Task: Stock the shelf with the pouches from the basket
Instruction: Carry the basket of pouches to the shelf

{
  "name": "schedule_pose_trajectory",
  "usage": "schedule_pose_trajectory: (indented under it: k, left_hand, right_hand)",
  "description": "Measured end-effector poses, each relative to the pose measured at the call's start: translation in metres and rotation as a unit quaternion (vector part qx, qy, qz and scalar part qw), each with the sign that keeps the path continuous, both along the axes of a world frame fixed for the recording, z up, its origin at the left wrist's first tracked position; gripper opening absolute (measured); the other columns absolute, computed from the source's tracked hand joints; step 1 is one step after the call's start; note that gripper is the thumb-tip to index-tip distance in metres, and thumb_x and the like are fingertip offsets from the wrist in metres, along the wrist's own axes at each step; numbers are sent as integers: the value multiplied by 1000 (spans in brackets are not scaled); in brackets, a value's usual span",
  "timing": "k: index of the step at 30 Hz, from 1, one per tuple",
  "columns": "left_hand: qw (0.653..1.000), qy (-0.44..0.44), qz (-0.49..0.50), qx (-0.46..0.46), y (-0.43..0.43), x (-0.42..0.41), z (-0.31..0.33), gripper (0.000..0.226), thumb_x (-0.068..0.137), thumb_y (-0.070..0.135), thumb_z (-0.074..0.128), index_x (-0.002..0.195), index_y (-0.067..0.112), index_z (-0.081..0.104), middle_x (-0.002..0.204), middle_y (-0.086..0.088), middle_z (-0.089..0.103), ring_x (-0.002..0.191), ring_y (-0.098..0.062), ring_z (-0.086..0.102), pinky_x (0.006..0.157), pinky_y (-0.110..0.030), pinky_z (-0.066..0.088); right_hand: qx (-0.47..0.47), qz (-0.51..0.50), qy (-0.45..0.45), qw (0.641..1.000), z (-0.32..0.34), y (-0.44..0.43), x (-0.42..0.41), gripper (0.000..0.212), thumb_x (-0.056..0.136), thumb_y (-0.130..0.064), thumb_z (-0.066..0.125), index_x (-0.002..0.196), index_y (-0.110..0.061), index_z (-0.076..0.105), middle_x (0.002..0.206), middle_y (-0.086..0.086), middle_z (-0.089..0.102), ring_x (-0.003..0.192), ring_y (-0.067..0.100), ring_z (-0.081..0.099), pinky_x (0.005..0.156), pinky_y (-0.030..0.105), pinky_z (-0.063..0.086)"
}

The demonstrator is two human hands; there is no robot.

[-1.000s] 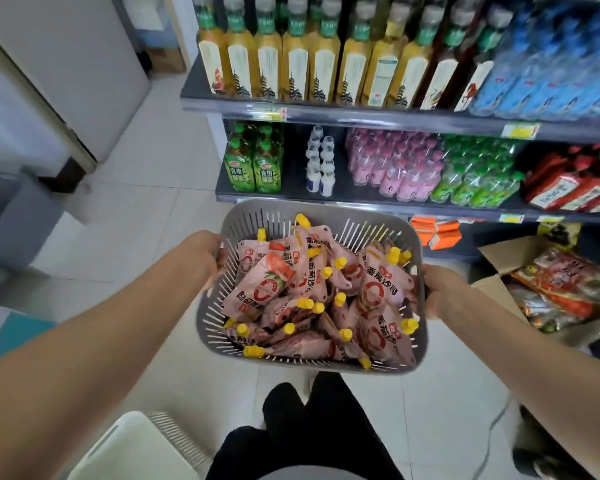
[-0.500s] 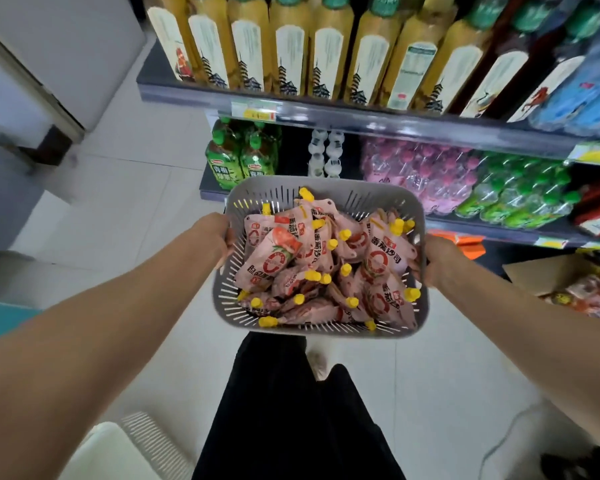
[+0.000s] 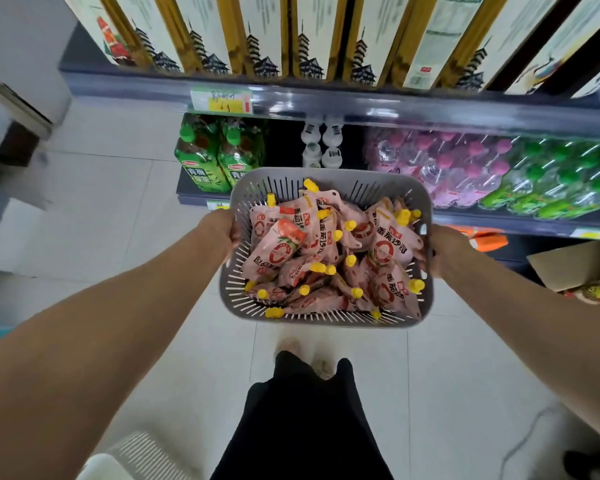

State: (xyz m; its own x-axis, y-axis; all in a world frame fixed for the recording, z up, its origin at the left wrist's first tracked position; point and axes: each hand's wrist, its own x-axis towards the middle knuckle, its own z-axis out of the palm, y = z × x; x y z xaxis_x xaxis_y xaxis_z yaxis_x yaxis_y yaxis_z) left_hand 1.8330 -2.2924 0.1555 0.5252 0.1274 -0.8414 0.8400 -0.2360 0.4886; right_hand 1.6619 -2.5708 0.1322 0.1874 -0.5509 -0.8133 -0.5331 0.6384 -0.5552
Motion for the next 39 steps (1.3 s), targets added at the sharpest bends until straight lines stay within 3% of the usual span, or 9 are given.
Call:
schedule_pose_trajectory:
  k: [6,15,19,22,26,30,34,37,39]
  left_hand:
    - [1000,-2,2,-7,2,-4,-9,31,96,12,38,66,15,44,60,1,38,50,-9,32,47,-17,28]
    - [1000,1,-22,-13,-2,11,-24,28,100,18,36,75,12,48,64,1,41,52,-9,35,47,-16,30]
    - [995,-6,-100,7,2,7,-13,16,95,7,39,92,4,55,75,-7,49,68,-16,48,63,-23,42]
    - [982,-49,-177,38,5,6,-1,16,92,7,48,98,4,62,84,-8,52,74,-21,52,80,-33,47]
    - [946,-133,-278,104,-1,3,20,14,90,7,51,90,1,63,89,-9,53,82,-22,51,88,-37,48]
    - [893,-166,-398,128,-10,-10,30,11,86,0,52,84,4,62,78,-9,56,64,-17,51,52,-20,42]
    - [852,-130,-486,143,-9,-20,4,12,84,0,55,74,6,56,68,-5,50,71,-21,50,51,-20,36]
    - [833,-118,-507,184,-9,-24,-18,21,85,-2,54,106,-6,57,88,-12,58,83,-25,55,54,-24,41]
    - [827,-111,-511,207,-10,-25,-30,29,88,-2,50,116,-6,54,109,-17,61,97,-28,61,68,-30,50]
  right_hand:
    - [5,26,36,999,-4,2,-6,30,92,-18,41,62,-17,46,54,3,42,36,12,29,34,13,17]
    - [12,44,26,999,-7,-6,3,19,94,-17,37,77,-16,46,61,5,43,45,14,29,41,19,21]
    - [-64,124,53,989,13,1,-3,12,93,-18,51,93,-7,56,78,8,57,66,20,51,55,27,34]
    - [-192,195,111,956,36,2,1,18,88,-13,55,72,-5,51,75,10,51,81,22,45,63,31,35]
    - [-269,328,71,903,75,18,17,33,89,-11,51,56,-16,46,69,8,50,67,20,46,57,26,38]
    - [-255,486,49,834,79,42,31,26,91,-2,44,72,2,62,79,15,58,78,26,57,70,32,45]
    - [-288,575,91,760,44,49,42,37,87,-8,47,52,-11,37,64,-1,42,84,19,44,90,33,38]
    - [-304,587,119,741,25,53,47,30,88,-13,51,59,-17,49,72,-5,46,82,14,46,82,25,37]
    - [-320,591,140,727,8,51,51,18,89,-13,50,83,-6,65,97,8,60,101,23,53,89,30,41]
